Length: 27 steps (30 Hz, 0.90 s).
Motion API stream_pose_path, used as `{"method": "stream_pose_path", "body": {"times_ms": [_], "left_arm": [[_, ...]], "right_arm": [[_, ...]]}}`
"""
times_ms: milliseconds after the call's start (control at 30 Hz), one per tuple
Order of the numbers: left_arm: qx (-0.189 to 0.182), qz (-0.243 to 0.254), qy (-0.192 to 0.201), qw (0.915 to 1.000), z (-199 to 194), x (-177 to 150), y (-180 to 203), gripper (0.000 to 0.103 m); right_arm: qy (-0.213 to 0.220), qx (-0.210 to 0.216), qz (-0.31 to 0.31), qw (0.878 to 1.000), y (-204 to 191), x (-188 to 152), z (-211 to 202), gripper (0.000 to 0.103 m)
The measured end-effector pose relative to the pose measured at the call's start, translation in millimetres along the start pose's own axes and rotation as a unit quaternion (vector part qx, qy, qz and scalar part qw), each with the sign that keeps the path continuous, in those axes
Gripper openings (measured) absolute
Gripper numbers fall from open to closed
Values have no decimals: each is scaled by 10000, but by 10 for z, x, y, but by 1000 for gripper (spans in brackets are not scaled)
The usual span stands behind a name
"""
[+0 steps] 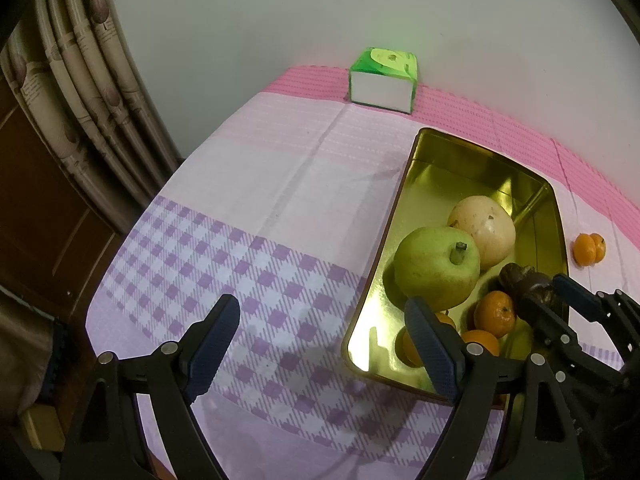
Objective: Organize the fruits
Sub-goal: 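Open the right gripper to drop the dark fruit into the box, then move the right gripper to an orange and close on it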
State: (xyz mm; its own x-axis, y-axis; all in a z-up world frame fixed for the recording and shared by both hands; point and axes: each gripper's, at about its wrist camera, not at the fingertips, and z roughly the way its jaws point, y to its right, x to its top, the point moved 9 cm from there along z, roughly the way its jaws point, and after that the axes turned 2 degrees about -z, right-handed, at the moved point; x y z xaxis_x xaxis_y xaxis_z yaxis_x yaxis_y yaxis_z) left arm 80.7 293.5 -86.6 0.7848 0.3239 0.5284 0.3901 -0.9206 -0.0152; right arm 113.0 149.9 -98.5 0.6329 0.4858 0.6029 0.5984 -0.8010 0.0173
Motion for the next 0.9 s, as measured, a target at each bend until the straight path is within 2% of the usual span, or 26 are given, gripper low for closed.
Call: {"method": "stream_pose_path", "body": {"times_ms": [200, 567, 667, 900], "left_arm": [[6, 20, -23, 10000, 14, -15, 13, 85], [0, -9, -12, 10000, 12, -5, 2, 85], [2, 3, -8, 10000, 8, -4, 4, 85], [14, 37, -5, 10000, 7, -10, 16, 85]], "right_arm": [[56, 71, 95, 9999, 24, 15, -44, 40], [369, 129, 333, 9987, 165, 61, -294, 46], [407, -4, 445, 9982, 335, 28, -361, 47], [358, -514, 885, 9941, 1023, -157, -456, 47]]}}
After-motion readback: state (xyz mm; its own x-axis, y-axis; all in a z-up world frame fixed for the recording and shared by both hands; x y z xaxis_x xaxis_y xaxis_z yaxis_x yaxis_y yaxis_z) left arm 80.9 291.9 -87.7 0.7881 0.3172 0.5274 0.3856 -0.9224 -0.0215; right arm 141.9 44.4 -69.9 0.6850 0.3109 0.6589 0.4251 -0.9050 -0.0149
